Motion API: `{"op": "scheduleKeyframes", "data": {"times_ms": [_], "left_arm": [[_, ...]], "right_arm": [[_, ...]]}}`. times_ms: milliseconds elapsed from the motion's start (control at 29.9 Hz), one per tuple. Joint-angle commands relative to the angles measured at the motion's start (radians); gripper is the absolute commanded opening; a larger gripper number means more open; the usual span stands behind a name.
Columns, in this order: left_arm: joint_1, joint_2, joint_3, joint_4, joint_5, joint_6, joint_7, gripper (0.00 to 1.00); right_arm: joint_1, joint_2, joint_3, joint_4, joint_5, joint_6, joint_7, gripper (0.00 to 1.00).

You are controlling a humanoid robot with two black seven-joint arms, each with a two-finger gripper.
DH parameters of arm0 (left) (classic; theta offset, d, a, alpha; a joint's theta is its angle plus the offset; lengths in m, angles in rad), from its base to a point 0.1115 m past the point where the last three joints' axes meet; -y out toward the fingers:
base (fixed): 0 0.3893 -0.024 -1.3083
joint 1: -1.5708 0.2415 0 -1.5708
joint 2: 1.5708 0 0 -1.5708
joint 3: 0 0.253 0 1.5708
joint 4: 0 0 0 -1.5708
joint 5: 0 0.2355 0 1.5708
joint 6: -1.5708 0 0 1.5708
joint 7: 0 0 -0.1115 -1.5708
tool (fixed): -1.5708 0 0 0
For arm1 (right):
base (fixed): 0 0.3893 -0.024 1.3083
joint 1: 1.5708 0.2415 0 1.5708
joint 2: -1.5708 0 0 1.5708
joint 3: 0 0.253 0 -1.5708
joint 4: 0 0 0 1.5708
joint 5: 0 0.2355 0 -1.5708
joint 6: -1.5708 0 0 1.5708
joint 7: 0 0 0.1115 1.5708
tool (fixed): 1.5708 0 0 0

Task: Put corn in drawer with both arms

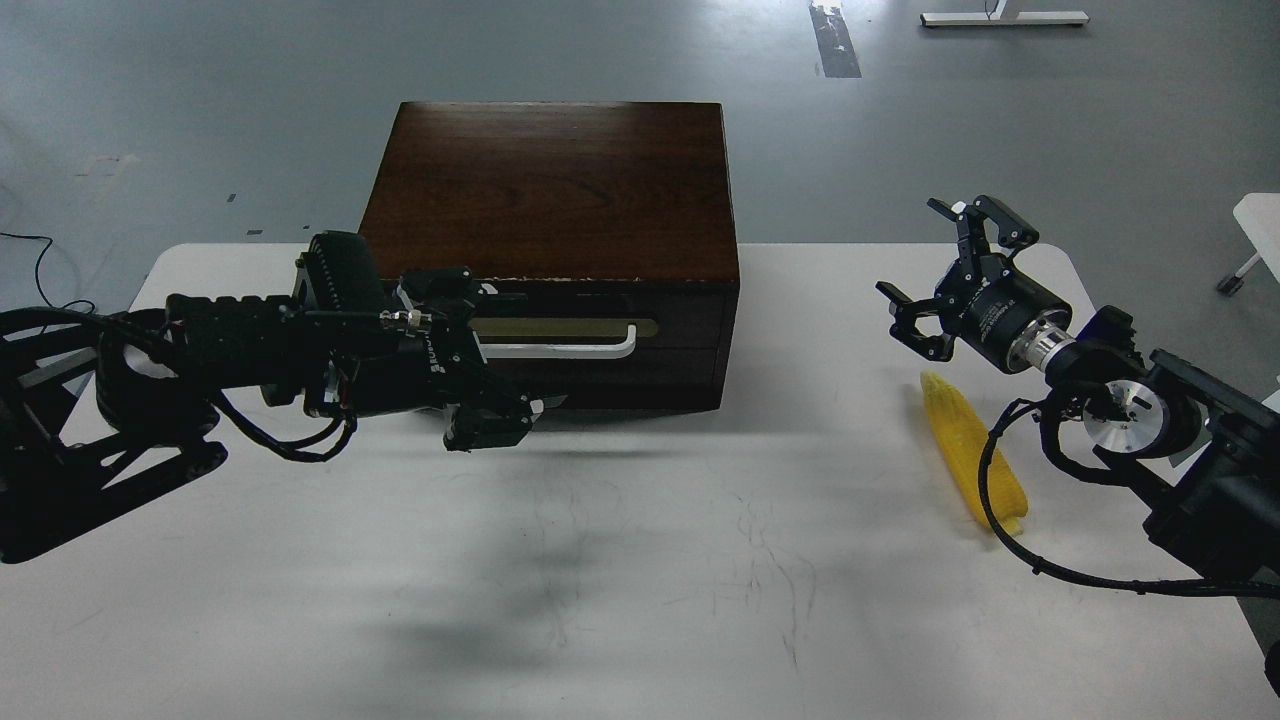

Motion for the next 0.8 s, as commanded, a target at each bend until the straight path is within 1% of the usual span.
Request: {"op": "scheduleKeyframes", "data": {"times_ms": [0,468,769], "left_arm": [[0.001,-0.011,0.002,0.013,0.0,0.0,-0.001,0.98],[-0.001,-0.071,0.023,0.079,0.0,0.0,0.0,0.98],[0.001,-0.072,0.023,0.085,0.0,0.0,-0.004,0.98]], "right_arm": [[-0.001,0.0,0.006,-0.002,0.0,0.0,0.0,1.0],[0.0,-0.001,0.037,-0.002,0.0,0.0,-0.002,1.0],[-0.001,0.0,0.038,-0.002,0.0,0.0,-0.002,1.0]]}}
